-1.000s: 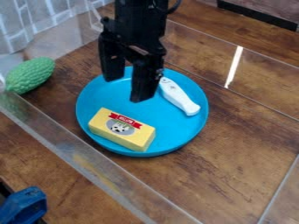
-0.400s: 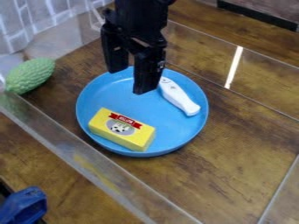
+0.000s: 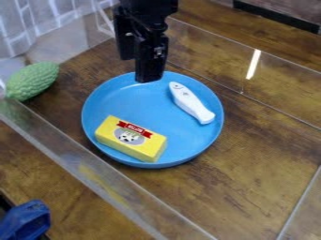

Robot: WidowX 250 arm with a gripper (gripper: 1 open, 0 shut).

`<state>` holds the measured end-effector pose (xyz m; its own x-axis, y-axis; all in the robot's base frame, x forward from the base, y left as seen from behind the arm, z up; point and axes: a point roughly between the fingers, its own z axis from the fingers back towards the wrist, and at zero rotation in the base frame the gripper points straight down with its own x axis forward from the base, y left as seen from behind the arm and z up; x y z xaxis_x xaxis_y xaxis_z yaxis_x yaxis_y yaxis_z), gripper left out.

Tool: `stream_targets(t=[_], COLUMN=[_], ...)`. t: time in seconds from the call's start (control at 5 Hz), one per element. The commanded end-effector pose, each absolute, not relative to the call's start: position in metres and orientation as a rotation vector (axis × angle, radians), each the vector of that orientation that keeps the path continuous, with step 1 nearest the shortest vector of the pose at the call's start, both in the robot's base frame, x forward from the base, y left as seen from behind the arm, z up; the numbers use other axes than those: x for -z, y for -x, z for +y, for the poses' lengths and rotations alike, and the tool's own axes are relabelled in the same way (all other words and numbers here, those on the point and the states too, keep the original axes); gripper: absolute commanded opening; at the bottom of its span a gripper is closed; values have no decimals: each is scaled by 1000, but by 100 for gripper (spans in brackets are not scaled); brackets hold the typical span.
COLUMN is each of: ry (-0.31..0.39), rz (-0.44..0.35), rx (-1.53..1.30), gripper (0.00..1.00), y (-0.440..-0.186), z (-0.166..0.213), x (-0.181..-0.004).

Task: Put the white object in the blue tray

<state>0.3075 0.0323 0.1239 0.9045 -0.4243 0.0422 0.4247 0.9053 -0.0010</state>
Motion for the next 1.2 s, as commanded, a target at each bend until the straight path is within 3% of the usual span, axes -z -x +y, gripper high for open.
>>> stream_targets(t=[0.0,0.2,0.6,1.0], ry=[-6,-10,-20,-30], rz=[-117,-143,-178,-190], rx=[426,389,320,230], gripper=[100,100,100,100], y=[-324,-333,-345,-354], z=[33,27,47,32], x=[-131,-123,-130,-107])
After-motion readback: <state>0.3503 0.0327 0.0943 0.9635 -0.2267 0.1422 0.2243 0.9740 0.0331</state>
